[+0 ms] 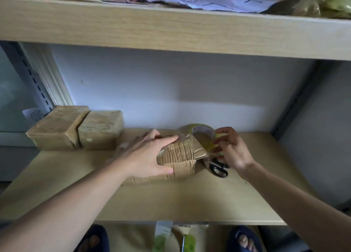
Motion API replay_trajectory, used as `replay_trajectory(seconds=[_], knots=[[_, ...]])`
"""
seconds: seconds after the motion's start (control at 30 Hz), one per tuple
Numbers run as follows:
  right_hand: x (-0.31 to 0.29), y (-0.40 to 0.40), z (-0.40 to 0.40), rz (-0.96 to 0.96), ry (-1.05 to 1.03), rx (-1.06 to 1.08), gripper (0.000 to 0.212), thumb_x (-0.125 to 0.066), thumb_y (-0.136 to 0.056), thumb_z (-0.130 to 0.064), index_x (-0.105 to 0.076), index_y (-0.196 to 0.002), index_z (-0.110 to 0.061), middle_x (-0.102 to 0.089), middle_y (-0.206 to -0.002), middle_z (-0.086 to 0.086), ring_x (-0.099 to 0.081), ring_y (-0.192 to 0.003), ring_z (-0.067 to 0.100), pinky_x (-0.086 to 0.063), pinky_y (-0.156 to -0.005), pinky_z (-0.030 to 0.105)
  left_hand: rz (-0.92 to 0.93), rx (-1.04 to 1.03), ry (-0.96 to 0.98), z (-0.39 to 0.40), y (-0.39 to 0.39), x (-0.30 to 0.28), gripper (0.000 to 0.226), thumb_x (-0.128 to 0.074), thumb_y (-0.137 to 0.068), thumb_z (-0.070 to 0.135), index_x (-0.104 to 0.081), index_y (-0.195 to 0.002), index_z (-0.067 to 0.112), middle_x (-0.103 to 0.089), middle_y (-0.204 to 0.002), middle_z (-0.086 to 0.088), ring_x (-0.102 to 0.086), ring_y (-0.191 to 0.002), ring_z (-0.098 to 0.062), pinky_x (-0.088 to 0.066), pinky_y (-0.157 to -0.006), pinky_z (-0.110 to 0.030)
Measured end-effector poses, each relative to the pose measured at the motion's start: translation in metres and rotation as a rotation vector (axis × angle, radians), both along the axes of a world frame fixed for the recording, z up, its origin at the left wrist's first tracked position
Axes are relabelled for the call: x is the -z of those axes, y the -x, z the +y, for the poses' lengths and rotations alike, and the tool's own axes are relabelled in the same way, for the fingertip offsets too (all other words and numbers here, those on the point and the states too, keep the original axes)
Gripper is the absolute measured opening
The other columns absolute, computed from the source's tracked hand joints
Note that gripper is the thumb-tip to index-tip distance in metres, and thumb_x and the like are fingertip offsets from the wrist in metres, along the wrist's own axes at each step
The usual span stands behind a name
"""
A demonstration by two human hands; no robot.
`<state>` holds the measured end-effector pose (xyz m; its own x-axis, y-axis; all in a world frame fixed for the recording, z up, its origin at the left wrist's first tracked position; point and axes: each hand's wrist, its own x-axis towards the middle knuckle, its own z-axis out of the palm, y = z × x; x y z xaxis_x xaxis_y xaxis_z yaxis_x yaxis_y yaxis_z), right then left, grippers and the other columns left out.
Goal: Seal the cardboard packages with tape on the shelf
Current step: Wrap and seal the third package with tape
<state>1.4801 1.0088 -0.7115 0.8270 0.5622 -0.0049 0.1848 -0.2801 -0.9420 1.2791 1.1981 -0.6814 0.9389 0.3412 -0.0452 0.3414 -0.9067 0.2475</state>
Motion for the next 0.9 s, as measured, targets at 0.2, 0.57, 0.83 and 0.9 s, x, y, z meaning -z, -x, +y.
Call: replay_trajectory(seconds=[0.2, 0.57, 0.83, 0.9], knots=[[0.011, -0.016, -0.006, -0.434, 0.225, -0.001, 0.035, -0.051, -0.093, -0.002, -0.065, -0.117, -0.024, -0.067, -0.113, -0.002, -0.066, -0.097, 0.023, -0.049, -0.074, 0.025, 0.086, -0.015, -0.023, -0.006, -0.004, 0.0, 0.099, -0.067, -0.078, 0.07, -0.006, -0.155, 0.057, -0.026, -0.151, 0.003, -0.038, -0.141, -0.027, -0.035, -0.115, -0.044], [0.023, -0.029, 0.0, -0.682, 0.341, -0.146, 0.043, -0.062, -0.093, -0.014, -0.061, -0.132, -0.033, -0.048, -0.127, -0.006, -0.059, -0.113, 0.029, -0.053, -0.09, 0.034, -0.077, -0.034, 0.105, -0.015, 0.003, -0.006, 0.078, -0.054, -0.091, 0.07, -0.024, -0.158, 0.044, -0.012, -0.17, 0.004, -0.017, -0.156, -0.018, -0.017, -0.124, -0.044], [-0.029, 0.021, -0.006, -0.65, -0.065, -0.233, 0.023, -0.062, -0.096, -0.037, -0.059, -0.116, -0.027, -0.047, -0.125, -0.004, -0.057, -0.108, 0.007, -0.05, -0.073, 0.013, -0.611, -0.168, 0.828, -0.025, -0.019, -0.012, 0.112, -0.082, -0.067, 0.056, -0.026, -0.16, 0.029, -0.039, -0.159, 0.013, -0.042, -0.14, 0.003, -0.034, -0.116, -0.031], [-0.032, 0.035, -0.005, -0.623, -0.095, -0.278, 0.019, -0.062, -0.098, -0.038, -0.057, -0.115, -0.03, -0.047, -0.124, -0.006, -0.058, -0.108, 0.011, -0.051, -0.072, 0.013, -0.611, -0.15, 0.958, -0.027, -0.022, -0.012, 0.133, -0.091, -0.051, 0.065, -0.024, -0.16, 0.027, -0.042, -0.157, 0.012, -0.047, -0.138, 0.0, -0.036, -0.119, -0.037]])
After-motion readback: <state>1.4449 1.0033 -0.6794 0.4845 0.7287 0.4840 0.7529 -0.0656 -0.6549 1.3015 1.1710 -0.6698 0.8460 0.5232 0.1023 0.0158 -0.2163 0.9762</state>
